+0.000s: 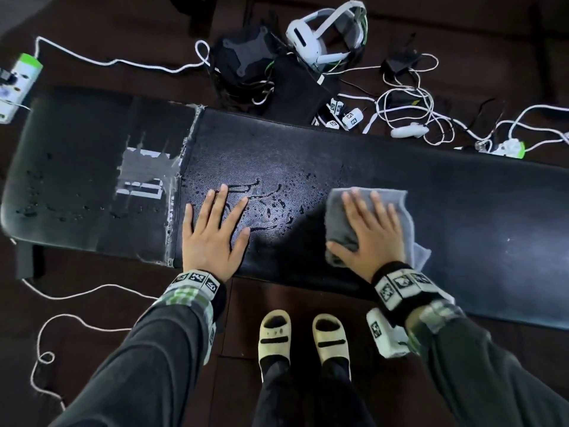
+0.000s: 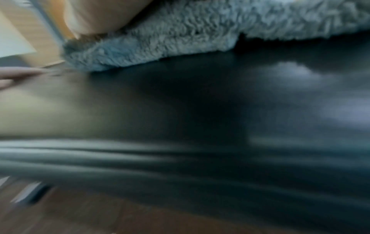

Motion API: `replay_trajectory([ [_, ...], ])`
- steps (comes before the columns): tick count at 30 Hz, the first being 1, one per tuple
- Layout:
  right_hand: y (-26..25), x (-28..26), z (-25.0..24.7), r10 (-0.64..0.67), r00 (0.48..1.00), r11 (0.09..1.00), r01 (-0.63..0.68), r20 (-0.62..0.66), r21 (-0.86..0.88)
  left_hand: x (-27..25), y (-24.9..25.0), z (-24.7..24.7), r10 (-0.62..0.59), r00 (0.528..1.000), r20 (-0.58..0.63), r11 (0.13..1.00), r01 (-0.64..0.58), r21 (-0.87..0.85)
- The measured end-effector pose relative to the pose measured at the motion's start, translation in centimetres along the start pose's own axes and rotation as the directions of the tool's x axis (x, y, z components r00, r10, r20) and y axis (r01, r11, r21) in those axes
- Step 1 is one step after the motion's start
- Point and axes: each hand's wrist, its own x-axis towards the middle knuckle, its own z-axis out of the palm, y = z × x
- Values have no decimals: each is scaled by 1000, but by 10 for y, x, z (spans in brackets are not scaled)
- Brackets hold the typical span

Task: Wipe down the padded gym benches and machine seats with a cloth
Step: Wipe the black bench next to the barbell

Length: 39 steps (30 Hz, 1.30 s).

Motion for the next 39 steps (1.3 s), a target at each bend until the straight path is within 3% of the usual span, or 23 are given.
replay_trajectory([
  [2, -27, 5, 4, -148, 989, 989, 148, 10, -14, 0, 0, 0, 1, 1000, -8, 1000, -1, -5],
  [5, -45, -11, 14, -377, 925, 925, 379, 55, -39, 0, -1, 0, 4, 1000, -9, 1000, -4, -7],
  [9, -15, -48, 22, -554, 822, 821, 566, 133, -78, 0, -1, 0, 3, 1000, -23, 1000, -3, -17],
  [11, 10, -62, 20, -532, 832, 831, 549, 158, -94, 0, 0, 0, 1, 1000, -30, 1000, -1, -20],
  [15, 44, -64, 10, -368, 919, 916, 385, 145, -113, 0, 0, 0, 0, 999, -33, 1000, -1, -16],
  [21, 15, -7, -3, -119, 987, 990, 126, 105, -61, 0, 0, -1, -5, 1000, -25, 1000, 4, -21],
  [23, -11, 11, -5, -138, 987, 988, 143, 86, -57, 0, 0, -1, -5, 1000, -20, 1000, 5, -23],
  [25, -37, 17, -1, -245, 967, 967, 249, 75, -55, 0, 0, -1, -5, 1000, -17, 1000, 5, -22],
  [29, -52, -11, 16, -521, 841, 841, 535, 147, -82, 0, -1, -1, -4, 1000, -15, 1000, 4, -19],
  [32, -22, -42, 22, -592, 780, 775, 620, 204, -121, 0, -1, 0, -1, 1000, -19, 1000, 0, -26],
  [35, 15, -58, 18, -517, 840, 833, 538, 162, -127, 0, -1, 0, 1, 1000, -28, 1000, -2, -26],
  [39, 31, -39, 7, -327, 935, 936, 341, 136, -91, 0, -1, 2, 5, 999, -50, 1000, -6, -14],
])
